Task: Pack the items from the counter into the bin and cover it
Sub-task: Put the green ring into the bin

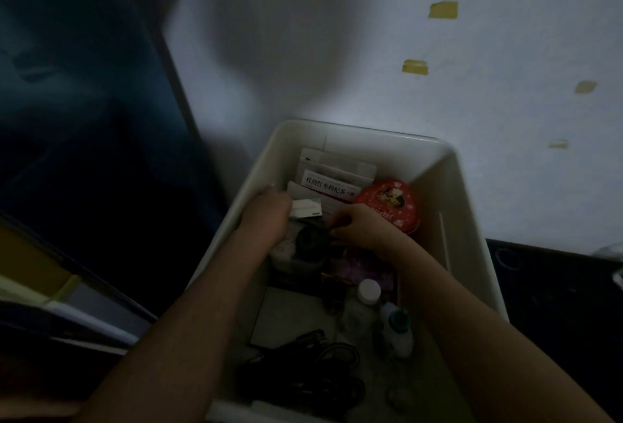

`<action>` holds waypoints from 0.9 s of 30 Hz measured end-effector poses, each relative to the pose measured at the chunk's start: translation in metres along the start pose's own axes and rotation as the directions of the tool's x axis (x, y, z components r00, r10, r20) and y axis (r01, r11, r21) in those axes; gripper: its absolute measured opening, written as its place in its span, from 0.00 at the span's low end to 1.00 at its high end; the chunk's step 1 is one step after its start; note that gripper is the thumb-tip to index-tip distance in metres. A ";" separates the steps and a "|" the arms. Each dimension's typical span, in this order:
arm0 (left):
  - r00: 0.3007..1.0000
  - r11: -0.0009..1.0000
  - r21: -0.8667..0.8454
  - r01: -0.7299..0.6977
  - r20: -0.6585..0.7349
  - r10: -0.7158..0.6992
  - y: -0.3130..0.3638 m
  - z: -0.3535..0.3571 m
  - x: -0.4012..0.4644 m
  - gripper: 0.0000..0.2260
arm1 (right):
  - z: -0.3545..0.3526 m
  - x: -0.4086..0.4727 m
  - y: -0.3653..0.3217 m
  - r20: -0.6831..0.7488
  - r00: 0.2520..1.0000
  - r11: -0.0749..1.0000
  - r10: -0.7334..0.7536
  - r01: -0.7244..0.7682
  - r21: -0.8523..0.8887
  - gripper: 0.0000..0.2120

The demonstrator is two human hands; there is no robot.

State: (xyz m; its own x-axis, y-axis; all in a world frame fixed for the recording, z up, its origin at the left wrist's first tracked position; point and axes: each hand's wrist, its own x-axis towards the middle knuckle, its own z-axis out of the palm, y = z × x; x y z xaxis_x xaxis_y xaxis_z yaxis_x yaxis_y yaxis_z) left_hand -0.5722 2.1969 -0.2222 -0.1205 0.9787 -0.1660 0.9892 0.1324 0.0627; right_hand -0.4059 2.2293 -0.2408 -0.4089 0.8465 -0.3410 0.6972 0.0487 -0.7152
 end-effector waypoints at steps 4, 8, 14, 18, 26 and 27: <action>0.994 0.998 0.064 -0.002 0.107 -0.005 0.001 -0.003 -0.002 0.14 | 0.004 0.004 0.002 -0.020 1.000 1.000 0.006 -0.007 -0.026 0.13; 0.981 0.997 0.078 -0.028 0.194 0.012 0.001 -0.006 -0.003 0.12 | 0.020 0.010 0.002 -0.127 0.991 0.996 -0.050 0.040 -0.082 0.17; 0.976 0.998 0.053 -0.040 0.216 0.027 0.001 -0.005 -0.003 0.13 | 0.030 0.007 0.000 -0.151 0.972 0.933 -0.182 0.122 -0.338 0.14; 0.972 0.998 0.033 -0.050 0.232 0.041 0.000 -0.003 -0.003 0.11 | 0.035 0.005 0.001 -0.166 0.956 0.918 -0.244 0.172 -0.358 0.14; 0.964 0.996 0.074 -0.053 0.264 0.032 0.000 0.008 -0.001 0.14 | 0.026 0.002 -0.006 -0.286 0.932 0.919 -0.221 0.101 -0.382 0.09; 0.966 0.996 0.075 -0.054 0.258 0.033 0.000 0.009 -0.001 0.14 | 0.023 0.002 -0.007 -0.296 0.927 0.919 -0.230 0.107 -0.379 0.10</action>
State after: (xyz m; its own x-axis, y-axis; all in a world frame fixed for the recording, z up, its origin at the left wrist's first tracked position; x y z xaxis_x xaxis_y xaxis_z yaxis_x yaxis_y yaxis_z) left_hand -0.5711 2.1948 -0.2312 -0.0624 0.9090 -0.4121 0.9977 0.0675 -0.0021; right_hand -0.4252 2.2182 -0.2503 -0.3653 0.9305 0.0284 0.8206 0.3362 -0.4622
